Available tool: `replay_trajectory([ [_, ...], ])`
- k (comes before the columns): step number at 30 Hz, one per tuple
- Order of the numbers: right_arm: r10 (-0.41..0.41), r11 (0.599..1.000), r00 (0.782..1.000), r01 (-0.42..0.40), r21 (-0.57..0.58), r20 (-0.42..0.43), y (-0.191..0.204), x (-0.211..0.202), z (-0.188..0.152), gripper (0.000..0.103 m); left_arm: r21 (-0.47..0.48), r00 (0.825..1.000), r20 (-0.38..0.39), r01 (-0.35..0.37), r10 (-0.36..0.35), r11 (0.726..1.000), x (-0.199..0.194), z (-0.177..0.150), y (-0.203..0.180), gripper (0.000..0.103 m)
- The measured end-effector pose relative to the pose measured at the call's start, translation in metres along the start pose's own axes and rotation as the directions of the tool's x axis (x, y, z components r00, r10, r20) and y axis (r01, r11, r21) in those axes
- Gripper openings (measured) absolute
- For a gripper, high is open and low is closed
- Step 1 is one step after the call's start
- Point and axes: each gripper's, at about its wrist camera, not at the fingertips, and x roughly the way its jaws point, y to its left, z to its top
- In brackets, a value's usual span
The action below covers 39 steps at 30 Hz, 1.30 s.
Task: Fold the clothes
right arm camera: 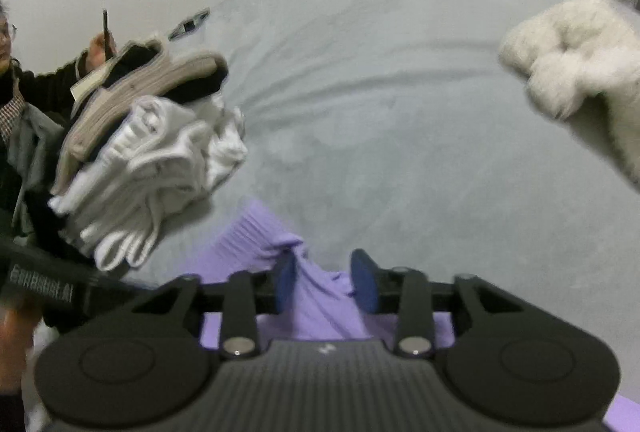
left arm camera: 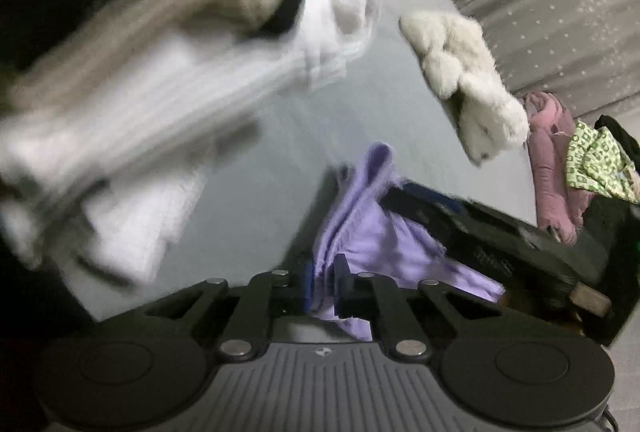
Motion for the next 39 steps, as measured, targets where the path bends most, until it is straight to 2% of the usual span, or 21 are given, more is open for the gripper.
replay_trajectory([
  [4, -0.074, 0.997, 0.997, 0.075, -0.028, 0.039, -0.008, -0.030, -0.010, 0.035, 0.107, 0.998, 0.003, -0.061, 0.061, 0.992, -0.002, 0.003, -0.008, 0.008],
  [8, -0.156, 0.987, 0.986, 0.158, -0.028, 0.059, -0.028, -0.056, -0.028, 0.035, 0.225, 0.992, -0.009, -0.122, 0.127, 0.967, 0.012, -0.002, -0.019, 0.012],
  [11, -0.161, 0.985, 0.984, 0.165, -0.052, 0.071, -0.038, -0.074, -0.043, 0.035, 0.257, 0.990, -0.013, -0.129, 0.137, 0.958, 0.014, -0.001, -0.022, 0.019],
  [13, -0.137, 0.985, 0.990, 0.141, -0.095, 0.041, -0.038, -0.076, -0.052, 0.035, 0.246, 0.990, -0.008, -0.133, 0.140, 0.960, 0.006, -0.001, -0.021, 0.027],
  [14, -0.132, 0.983, 0.991, 0.133, -0.126, 0.018, -0.035, -0.075, -0.055, 0.035, 0.254, 0.988, 0.010, -0.153, 0.155, 0.955, 0.002, -0.001, -0.023, 0.033],
  [16, -0.132, 0.973, 0.991, 0.124, -0.196, -0.031, -0.030, -0.067, -0.060, 0.034, 0.295, 0.980, 0.078, -0.200, 0.185, 0.934, -0.008, -0.004, -0.031, 0.037],
  [18, -0.134, 0.965, 0.990, 0.119, -0.232, -0.048, -0.026, -0.060, -0.060, 0.031, 0.308, 0.981, 0.107, -0.185, 0.159, 0.933, -0.012, -0.005, -0.035, 0.037],
  [21, -0.146, 0.970, 0.989, 0.136, -0.201, -0.033, -0.029, -0.053, -0.055, 0.026, 0.316, 0.988, 0.104, -0.143, 0.116, 0.938, -0.005, -0.008, -0.039, 0.037],
  [24, -0.157, 0.971, 0.987, 0.150, -0.187, -0.026, -0.033, -0.049, -0.051, 0.017, 0.336, 0.980, 0.110, -0.192, 0.164, 0.922, 0.009, -0.014, -0.041, 0.036],
  [25, -0.165, 0.969, 0.986, 0.156, -0.193, -0.031, -0.033, -0.047, -0.050, 0.011, 0.340, 0.980, 0.104, -0.197, 0.172, 0.920, 0.012, -0.014, -0.042, 0.022],
  [26, -0.181, 0.963, 0.983, 0.169, -0.208, -0.039, -0.033, -0.044, -0.049, 0.007, 0.341, 0.980, 0.092, -0.195, 0.174, 0.920, 0.014, -0.015, -0.042, 0.014],
  [28, -0.212, 0.953, 0.977, 0.198, -0.227, -0.035, -0.034, -0.041, -0.047, 0.006, 0.333, 0.981, 0.090, -0.191, 0.171, 0.923, 0.012, -0.015, -0.042, 0.010],
  [32, -0.253, 0.944, 0.967, 0.250, -0.215, 0.013, -0.036, -0.043, -0.039, 0.006, 0.308, 0.985, 0.074, -0.172, 0.157, 0.936, 0.009, -0.013, -0.038, 0.008],
  [39, -0.359, 0.905, 0.933, 0.354, -0.236, 0.021, -0.033, -0.014, -0.032, 0.006, 0.279, 0.987, 0.054, -0.161, 0.152, 0.947, 0.012, -0.011, -0.032, 0.008],
])
